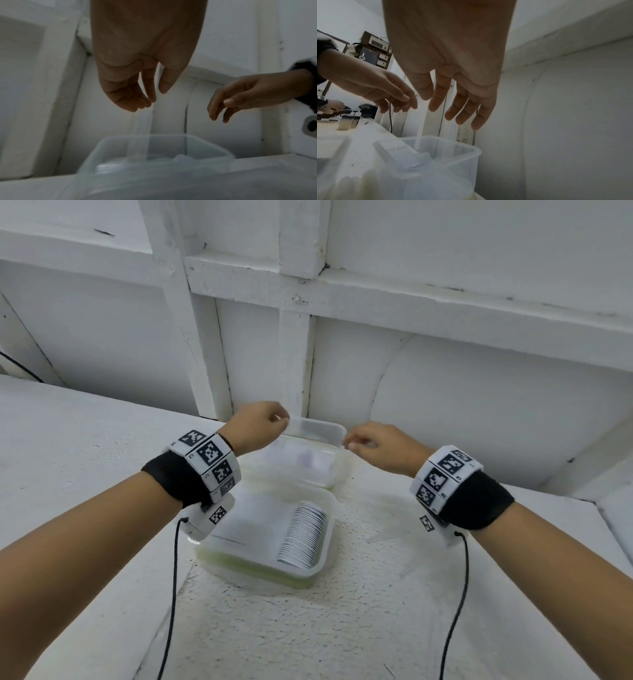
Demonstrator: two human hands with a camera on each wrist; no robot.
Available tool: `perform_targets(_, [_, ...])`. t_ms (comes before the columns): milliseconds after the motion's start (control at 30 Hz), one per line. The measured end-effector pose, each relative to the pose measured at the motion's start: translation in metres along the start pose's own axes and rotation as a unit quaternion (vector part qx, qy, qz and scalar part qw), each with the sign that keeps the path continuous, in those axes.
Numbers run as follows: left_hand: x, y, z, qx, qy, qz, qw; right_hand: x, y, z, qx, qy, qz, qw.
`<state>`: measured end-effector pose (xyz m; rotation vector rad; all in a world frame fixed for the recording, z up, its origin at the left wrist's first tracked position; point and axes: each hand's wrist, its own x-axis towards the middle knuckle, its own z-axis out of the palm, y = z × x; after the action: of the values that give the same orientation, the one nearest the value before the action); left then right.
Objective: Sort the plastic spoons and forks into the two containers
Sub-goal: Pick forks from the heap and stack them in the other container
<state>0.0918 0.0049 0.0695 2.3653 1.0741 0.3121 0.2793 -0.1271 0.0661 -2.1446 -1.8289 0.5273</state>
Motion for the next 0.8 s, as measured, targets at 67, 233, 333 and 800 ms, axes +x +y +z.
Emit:
perform_targets(67, [-0.02, 0.027, 0.008, -0.01, -0.004, 0.051, 0.999, -0.031, 0.008, -0.004, -0.011, -0.005, 0.018, 1.0])
perform_targets(233, [-0.065, 0.097, 0.047, -0.065, -0.045, 0.168, 0.983, -0.092, 0.04, 0.003, -0.037, -0.024, 0.075, 0.996])
perform_targets(333, [-0.077, 0.133, 0.09, -0.093, -0.094, 0.168, 0.977, -0.118, 0.059, 0.011, -0.028, -0.016, 0.127, 0.991])
perform_targets(800, [-0.04, 0.142, 0.218, 0.159, -0.231, 0.023, 0.959, -0.21, 0.106, 0.036, 0.09, 0.068, 0.285, 0.952])
